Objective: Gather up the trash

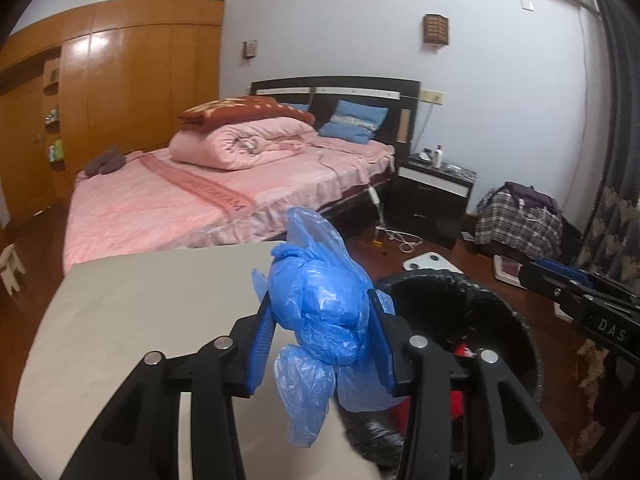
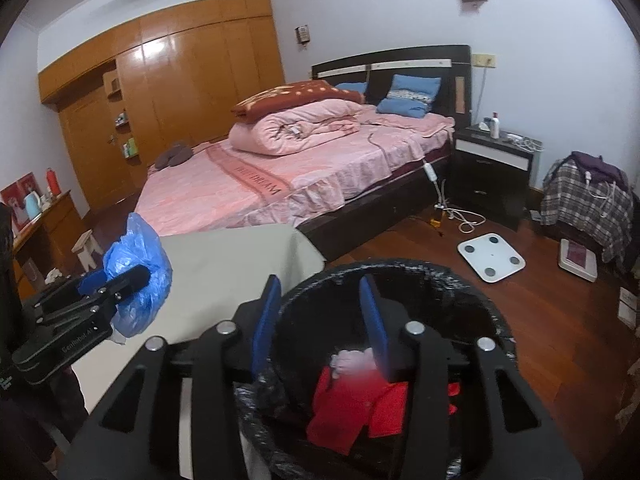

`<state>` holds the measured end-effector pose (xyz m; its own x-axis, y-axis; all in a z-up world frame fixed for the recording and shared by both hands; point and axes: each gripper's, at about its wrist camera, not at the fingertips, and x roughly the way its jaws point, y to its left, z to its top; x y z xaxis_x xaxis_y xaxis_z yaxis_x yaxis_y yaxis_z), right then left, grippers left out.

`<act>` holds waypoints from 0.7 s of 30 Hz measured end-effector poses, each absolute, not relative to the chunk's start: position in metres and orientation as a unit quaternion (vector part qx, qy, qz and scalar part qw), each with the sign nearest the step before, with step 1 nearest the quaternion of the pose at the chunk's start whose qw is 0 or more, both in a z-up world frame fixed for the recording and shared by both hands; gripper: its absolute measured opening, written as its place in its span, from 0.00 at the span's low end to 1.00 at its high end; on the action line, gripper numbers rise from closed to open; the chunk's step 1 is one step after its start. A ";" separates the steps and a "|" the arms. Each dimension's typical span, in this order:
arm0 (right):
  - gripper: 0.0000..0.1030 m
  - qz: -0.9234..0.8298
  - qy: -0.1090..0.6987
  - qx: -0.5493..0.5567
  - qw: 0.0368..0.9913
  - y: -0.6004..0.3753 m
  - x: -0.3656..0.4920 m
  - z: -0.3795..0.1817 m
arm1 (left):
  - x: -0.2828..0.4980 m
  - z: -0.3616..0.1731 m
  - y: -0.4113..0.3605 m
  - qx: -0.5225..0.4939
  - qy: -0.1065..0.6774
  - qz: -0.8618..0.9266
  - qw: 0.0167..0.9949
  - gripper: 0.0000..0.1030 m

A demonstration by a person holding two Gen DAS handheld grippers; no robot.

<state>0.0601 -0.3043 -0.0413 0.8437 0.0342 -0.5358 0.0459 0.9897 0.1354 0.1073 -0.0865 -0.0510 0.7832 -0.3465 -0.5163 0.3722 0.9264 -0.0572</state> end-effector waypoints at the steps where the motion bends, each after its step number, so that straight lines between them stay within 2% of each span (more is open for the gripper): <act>1: 0.42 -0.008 0.279 0.072 0.958 -0.308 0.059 -0.041 | 0.108 -0.052 -0.093 0.025 0.268 -0.197 0.943 0.42; 7: 0.57 -0.044 0.270 0.076 0.959 -0.337 0.046 -0.041 | 0.111 -0.060 -0.134 0.034 0.275 -0.239 0.931 0.43; 11: 0.61 -0.066 0.266 0.079 0.958 -0.353 0.039 -0.042 | 0.113 -0.066 -0.157 0.038 0.281 -0.264 0.922 0.48; 13: 0.65 -0.075 0.266 0.080 0.958 -0.358 0.037 -0.043 | 0.114 -0.068 -0.166 0.041 0.282 -0.272 0.919 0.59; 17: 0.73 -0.087 0.265 0.083 0.957 -0.364 0.035 -0.046 | 0.114 -0.069 -0.170 0.038 0.280 -0.278 0.918 0.71; 18: 0.77 -0.091 0.265 0.083 0.957 -0.365 0.035 -0.047 | 0.114 -0.068 -0.168 0.037 0.279 -0.277 0.919 0.76; 21: 0.86 -0.095 0.264 0.085 0.956 -0.367 0.034 -0.049 | 0.114 -0.064 -0.163 0.036 0.273 -0.269 0.923 0.82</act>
<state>0.0342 -0.3673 -0.0494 0.8419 -0.1372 -0.5218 0.2273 0.9673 0.1124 0.1145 -0.1630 -0.0641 0.7059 -0.4766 -0.5240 0.5158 0.8529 -0.0809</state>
